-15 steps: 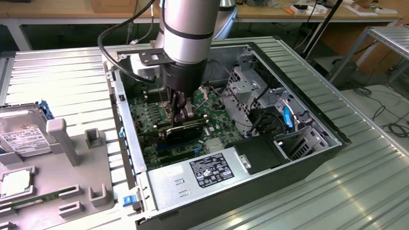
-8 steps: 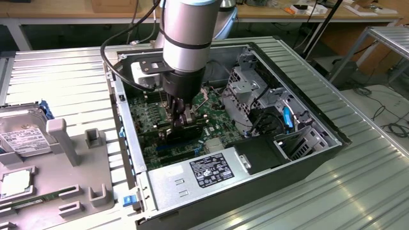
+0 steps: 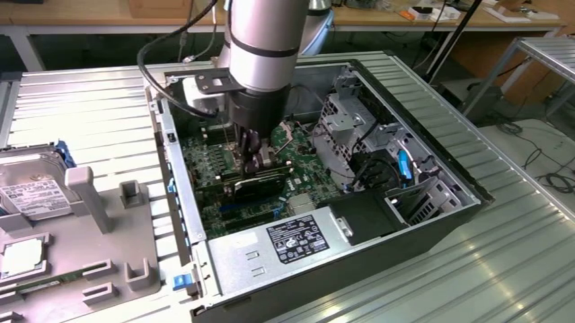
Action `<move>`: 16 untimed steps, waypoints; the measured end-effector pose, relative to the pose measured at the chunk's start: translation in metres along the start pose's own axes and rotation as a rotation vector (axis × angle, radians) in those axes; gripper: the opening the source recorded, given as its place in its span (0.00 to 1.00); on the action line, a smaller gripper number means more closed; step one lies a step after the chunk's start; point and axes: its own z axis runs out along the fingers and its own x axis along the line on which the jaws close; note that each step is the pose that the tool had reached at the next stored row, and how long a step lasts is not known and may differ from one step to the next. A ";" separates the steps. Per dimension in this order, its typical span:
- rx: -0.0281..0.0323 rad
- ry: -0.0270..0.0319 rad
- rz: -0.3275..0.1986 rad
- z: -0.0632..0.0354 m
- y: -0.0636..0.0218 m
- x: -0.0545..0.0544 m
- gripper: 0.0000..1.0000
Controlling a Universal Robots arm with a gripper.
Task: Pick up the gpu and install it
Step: 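Press down on the gpu until it lock into place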
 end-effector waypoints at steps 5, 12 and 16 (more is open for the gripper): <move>0.0002 0.0001 0.001 -0.0105 0.0228 0.001 0.11; -0.0111 0.0001 0.001 -0.0102 0.0396 0.001 0.11; -0.0390 0.0007 -0.001 -0.0111 0.0450 0.001 0.11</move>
